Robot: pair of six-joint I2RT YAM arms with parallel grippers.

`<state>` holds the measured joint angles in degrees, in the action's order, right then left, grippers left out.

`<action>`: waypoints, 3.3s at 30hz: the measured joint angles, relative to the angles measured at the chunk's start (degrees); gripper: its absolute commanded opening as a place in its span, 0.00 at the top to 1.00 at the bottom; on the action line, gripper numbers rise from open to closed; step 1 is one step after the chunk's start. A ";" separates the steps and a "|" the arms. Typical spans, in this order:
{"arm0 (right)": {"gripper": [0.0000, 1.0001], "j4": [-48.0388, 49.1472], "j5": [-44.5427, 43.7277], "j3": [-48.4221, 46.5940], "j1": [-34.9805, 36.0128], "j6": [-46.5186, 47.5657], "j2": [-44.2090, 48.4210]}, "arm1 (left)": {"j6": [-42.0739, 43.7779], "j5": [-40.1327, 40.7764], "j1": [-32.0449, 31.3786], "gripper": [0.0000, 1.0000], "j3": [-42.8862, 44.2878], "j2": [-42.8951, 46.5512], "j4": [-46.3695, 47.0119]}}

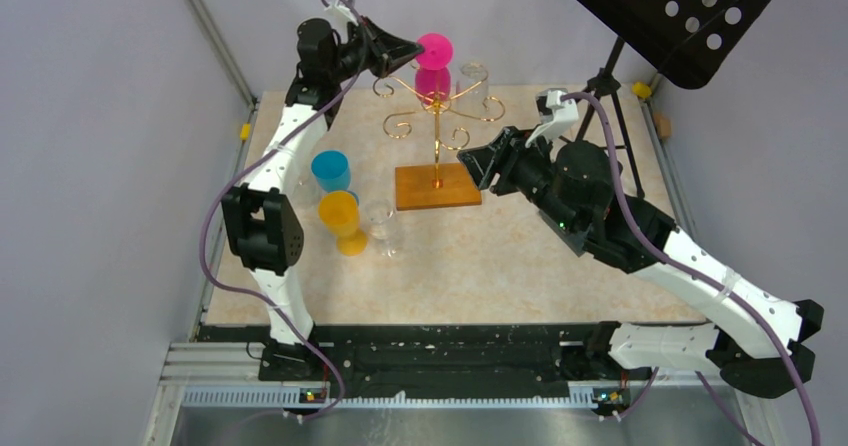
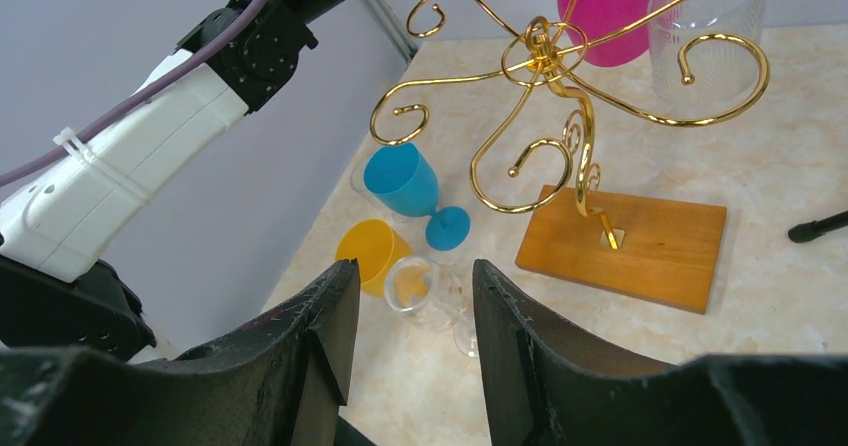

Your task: Take the wine glass off the wine glass rack

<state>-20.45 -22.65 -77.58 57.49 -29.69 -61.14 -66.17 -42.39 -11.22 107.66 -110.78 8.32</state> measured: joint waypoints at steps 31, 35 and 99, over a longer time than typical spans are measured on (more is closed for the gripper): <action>0.53 0.79 0.00 0.35 0.00 -0.61 0.00 | 6.10 -1.44 0.42 1.00 0.09 5.84 -9.64; 0.53 0.79 0.02 0.35 0.00 -0.63 0.02 | 6.12 -0.04 0.63 1.00 -2.27 8.07 -9.77; 0.33 36.17 12.85 11.82 -0.02 -4.31 5.31 | -38.40 3.78 1.66 1.00 -26.88 42.05 39.15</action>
<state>15.73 -9.80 -65.76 57.47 -34.00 -55.83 -104.57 -38.61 -9.56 80.77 -68.73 47.46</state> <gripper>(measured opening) 0.669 0.012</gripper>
